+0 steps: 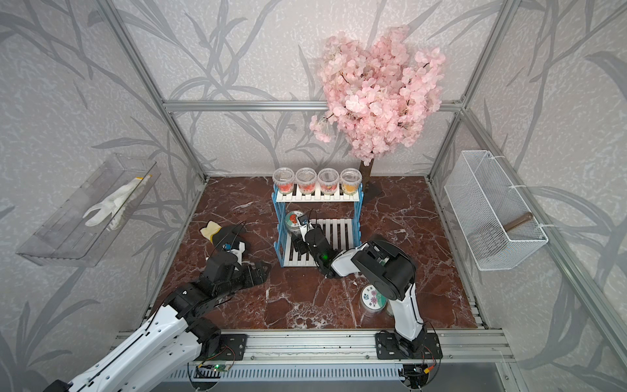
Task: Place the seed container on the shelf
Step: Place the seed jar on the shelf.
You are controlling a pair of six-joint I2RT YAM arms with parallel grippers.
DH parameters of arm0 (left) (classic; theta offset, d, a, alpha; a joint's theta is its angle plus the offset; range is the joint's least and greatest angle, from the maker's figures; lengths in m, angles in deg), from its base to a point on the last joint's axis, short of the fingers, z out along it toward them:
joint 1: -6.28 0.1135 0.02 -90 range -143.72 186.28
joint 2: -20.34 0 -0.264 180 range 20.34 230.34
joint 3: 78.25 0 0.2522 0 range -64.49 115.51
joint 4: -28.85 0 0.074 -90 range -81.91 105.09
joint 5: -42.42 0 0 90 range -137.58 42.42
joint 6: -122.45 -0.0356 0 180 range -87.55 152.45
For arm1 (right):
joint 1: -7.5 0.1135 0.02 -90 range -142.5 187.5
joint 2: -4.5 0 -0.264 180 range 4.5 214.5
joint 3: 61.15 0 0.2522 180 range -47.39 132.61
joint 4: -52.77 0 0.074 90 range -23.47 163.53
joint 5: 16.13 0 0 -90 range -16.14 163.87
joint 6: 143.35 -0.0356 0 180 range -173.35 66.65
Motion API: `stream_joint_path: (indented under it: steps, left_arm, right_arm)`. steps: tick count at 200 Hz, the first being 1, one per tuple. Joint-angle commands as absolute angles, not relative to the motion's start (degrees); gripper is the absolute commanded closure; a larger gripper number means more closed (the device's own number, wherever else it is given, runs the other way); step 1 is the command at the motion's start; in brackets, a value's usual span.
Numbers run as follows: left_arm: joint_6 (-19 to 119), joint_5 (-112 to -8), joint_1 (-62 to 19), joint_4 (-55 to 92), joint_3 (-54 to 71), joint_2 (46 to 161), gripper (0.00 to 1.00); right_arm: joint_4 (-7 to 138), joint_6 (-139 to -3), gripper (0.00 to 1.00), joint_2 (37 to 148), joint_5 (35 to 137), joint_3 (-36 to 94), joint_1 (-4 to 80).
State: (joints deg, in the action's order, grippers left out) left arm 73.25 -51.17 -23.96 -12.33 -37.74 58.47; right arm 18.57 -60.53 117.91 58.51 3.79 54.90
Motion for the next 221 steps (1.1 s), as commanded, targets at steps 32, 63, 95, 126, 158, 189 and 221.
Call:
stream_joint_path:
  steps: [32,63,95,126,158,189,221]
  left_arm:
    - [71.4,-51.6,-23.6,-13.3,-37.2,56.2,0.00]
    - [71.6,-52.8,-23.7,-13.8,-36.4,54.7,0.00]
    - [71.7,-56.0,-23.7,-12.9,-36.3,53.7,0.00]
    - [73.2,-58.3,-23.6,-11.6,-36.9,52.6,0.00]
    - [75.5,-60.0,-23.6,-9.4,-38.5,50.0,0.00]
    - [76.6,-61.2,-23.7,-9.0,-39.0,49.1,0.00]
    - [77.3,-64.3,-24.3,-8.5,-38.9,50.1,0.00]
  right_arm:
    - [19.7,-60.7,0.18,111.7,60.7,-0.7,55.6]
    - [21.4,-59.3,0.17,107.4,61.6,-4.1,57.0]
    - [23.9,-58.7,0.15,100.8,61.8,-8.2,58.3]
    - [29.7,-59.1,0.14,94.3,62.5,-11.5,61.1]
    - [35.0,-60.5,0.12,88.8,64.1,-13.8,62.6]
    - [37.9,-62.6,0.12,84.5,64.6,-16.2,63.0]
    - [46.5,-64.7,0.11,78.6,69.6,-15.6,63.6]
